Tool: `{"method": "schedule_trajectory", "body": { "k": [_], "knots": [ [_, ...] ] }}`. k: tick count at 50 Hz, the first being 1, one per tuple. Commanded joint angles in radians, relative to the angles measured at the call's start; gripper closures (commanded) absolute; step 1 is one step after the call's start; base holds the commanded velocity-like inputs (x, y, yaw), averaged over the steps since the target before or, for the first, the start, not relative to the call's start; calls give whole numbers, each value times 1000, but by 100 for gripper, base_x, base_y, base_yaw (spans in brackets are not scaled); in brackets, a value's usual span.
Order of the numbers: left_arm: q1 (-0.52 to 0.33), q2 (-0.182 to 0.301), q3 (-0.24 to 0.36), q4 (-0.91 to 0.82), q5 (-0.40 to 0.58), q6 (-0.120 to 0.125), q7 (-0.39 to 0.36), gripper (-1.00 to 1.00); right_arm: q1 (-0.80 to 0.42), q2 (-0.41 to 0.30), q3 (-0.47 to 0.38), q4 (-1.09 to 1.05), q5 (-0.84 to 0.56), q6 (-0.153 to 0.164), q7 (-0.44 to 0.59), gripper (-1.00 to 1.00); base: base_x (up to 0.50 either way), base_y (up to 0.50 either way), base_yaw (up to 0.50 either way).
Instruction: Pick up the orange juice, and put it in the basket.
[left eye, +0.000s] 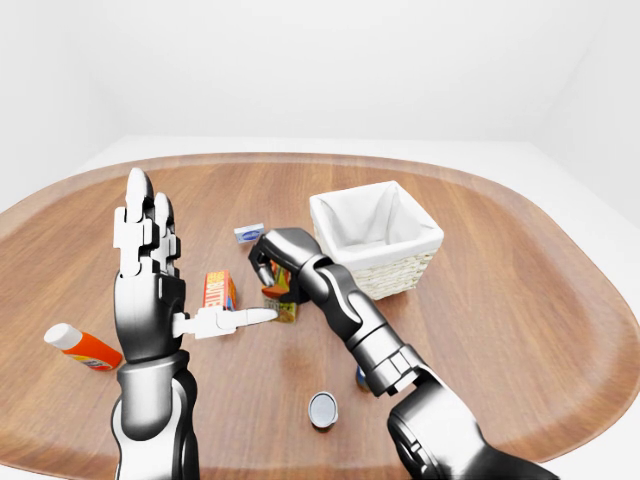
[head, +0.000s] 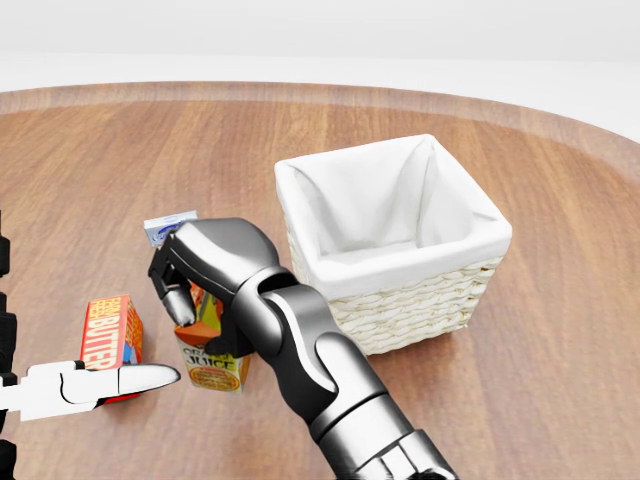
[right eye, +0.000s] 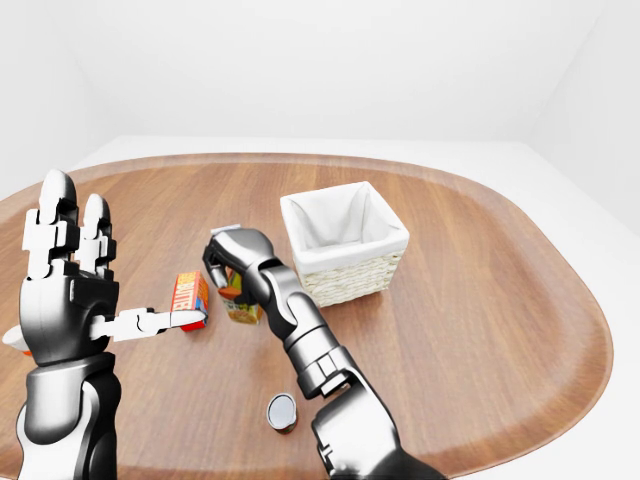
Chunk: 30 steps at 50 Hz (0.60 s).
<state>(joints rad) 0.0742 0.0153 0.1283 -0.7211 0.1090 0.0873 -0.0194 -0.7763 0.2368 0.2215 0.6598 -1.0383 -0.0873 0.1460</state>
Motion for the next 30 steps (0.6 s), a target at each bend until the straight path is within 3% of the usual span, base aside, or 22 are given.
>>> {"method": "schedule_trajectory", "body": {
  "k": [1, 30],
  "knots": [
    [0, 0, 0, 0, 0, 0, 0, -100, -116, -14, -34, 48, 33, 0, 3, 100, 0, 0, 0],
    [0, 0, 0, 0, 0, 0, 0, -100, -369, -19, -77, 182, 171, 0, 87, 100, 0, 0, 0]
  ]
}}
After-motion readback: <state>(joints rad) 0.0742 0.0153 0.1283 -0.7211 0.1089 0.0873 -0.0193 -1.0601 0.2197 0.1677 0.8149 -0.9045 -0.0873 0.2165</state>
